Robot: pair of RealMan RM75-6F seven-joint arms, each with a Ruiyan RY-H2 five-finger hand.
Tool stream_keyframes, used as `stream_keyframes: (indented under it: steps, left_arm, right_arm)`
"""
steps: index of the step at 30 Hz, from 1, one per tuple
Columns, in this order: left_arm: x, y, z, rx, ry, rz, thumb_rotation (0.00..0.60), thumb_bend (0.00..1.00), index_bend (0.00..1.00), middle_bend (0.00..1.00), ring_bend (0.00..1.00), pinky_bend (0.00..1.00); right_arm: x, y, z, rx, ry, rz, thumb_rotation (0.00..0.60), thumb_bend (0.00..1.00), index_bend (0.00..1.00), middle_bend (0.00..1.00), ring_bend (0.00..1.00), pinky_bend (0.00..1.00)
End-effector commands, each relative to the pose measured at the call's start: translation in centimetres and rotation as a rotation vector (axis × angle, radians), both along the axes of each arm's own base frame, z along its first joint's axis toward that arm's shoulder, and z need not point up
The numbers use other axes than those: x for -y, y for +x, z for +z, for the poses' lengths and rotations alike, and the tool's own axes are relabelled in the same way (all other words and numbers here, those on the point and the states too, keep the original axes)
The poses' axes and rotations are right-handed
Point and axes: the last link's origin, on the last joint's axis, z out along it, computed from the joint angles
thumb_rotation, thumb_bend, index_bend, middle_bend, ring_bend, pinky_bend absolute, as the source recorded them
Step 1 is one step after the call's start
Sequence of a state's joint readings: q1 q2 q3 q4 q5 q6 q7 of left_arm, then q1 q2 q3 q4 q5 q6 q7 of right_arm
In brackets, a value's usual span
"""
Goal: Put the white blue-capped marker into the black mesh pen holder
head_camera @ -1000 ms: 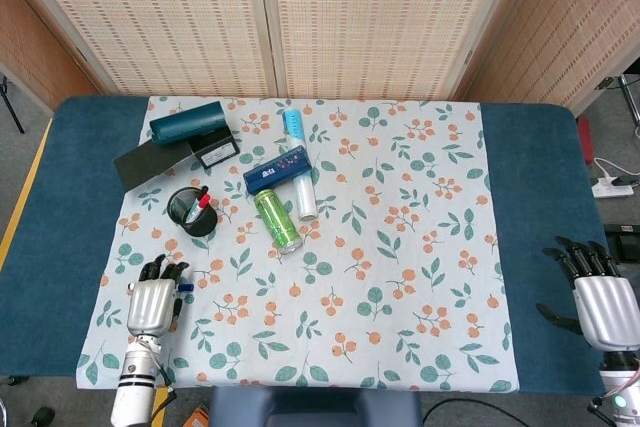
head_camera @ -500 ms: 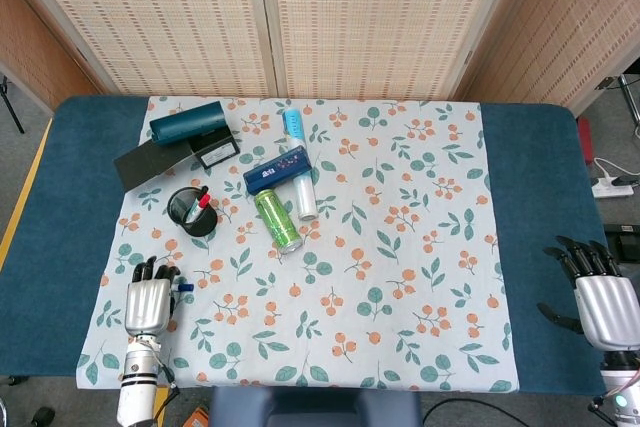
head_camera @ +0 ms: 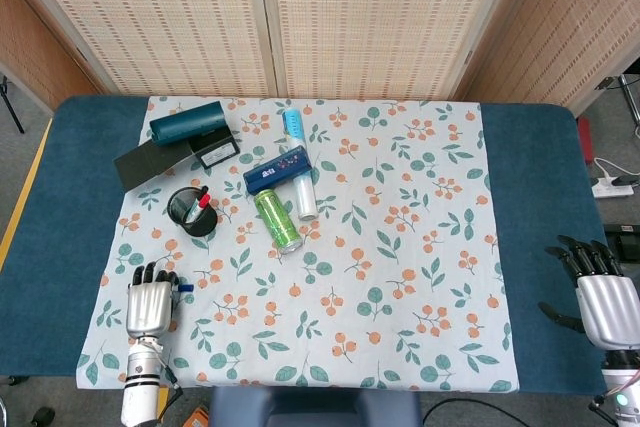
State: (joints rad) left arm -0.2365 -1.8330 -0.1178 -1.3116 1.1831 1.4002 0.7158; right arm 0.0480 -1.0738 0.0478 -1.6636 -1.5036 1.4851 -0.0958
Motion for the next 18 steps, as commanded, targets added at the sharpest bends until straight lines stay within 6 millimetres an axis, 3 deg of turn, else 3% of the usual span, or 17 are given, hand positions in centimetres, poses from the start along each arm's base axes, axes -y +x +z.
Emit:
stream_keyframes:
  steps: [1, 18]
  left_arm:
    - [-0.09, 0.29, 0.02, -0.035, -0.019, 0.008, 0.6, 0.33, 0.43, 0.39, 0.14, 0.16]
    - [-0.41, 0.47, 0.01, -0.047, 0.003, -0.01, 0.6, 0.33, 0.56, 0.57, 0.24, 0.19]
  right_arm:
    - [0.03, -0.03, 0.0, 0.001, 0.0, -0.001, 0.6, 0.04, 0.26, 0.13, 0.16, 0.11]
    - [0.13, -0.19, -0.02, 0.001, 0.002, -0.005, 0.6, 0.04, 0.28, 0.13, 0.15, 0.11]
